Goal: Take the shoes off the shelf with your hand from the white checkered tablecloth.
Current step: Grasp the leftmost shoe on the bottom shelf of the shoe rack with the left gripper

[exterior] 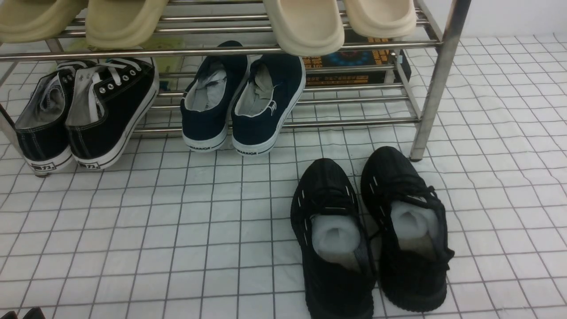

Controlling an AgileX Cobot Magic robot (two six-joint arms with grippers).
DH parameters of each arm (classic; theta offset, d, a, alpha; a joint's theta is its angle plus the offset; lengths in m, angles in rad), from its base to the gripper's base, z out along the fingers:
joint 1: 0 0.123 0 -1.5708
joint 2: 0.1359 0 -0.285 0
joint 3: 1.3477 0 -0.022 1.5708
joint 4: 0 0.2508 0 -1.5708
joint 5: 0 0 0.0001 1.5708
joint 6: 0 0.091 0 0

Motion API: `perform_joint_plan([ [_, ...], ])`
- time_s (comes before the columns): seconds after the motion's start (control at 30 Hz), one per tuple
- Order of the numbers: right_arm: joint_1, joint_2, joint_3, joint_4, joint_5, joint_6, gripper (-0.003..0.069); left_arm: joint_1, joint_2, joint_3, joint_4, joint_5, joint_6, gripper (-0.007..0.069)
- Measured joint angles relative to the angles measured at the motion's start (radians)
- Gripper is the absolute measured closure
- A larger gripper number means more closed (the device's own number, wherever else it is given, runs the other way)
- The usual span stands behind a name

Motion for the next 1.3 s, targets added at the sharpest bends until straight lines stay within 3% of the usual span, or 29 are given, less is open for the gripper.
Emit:
perform_joint_plan([
  [0.47,0.000,0.000,0.000,0.000,0.000,0.000,0.0498,0.000,0.000,0.000,-0.012,-0.008,-0.022,0.0385],
  [0.67,0.000,0.000,0.000,0.000,0.000,0.000,0.0492,0.000,0.000,0.003,-0.311,-0.110,-0.288,0.0385],
  [0.73,0.000,0.000,0.000,0.000,0.000,0.000,0.0487,0.000,0.000,0.004,-0.472,-0.169,-0.426,0.0385],
  [0.9,0.000,0.000,0.000,0.000,0.000,0.000,0.0479,0.000,0.000,0.004,-0.608,-0.292,-0.518,0.0385],
  [1.07,0.000,0.000,0.000,0.000,0.000,0.000,0.0473,0.000,0.000,0.004,-0.630,-0.528,-0.521,0.0393],
  [1.17,0.000,0.000,0.000,0.000,0.000,0.000,0.0468,0.000,0.000,-0.019,-0.640,-0.649,-0.498,0.0437],
  [1.3,0.000,0.000,0.000,0.000,0.000,0.000,0.0461,0.000,0.075,-0.180,-0.640,-0.613,-0.241,0.0543],
])
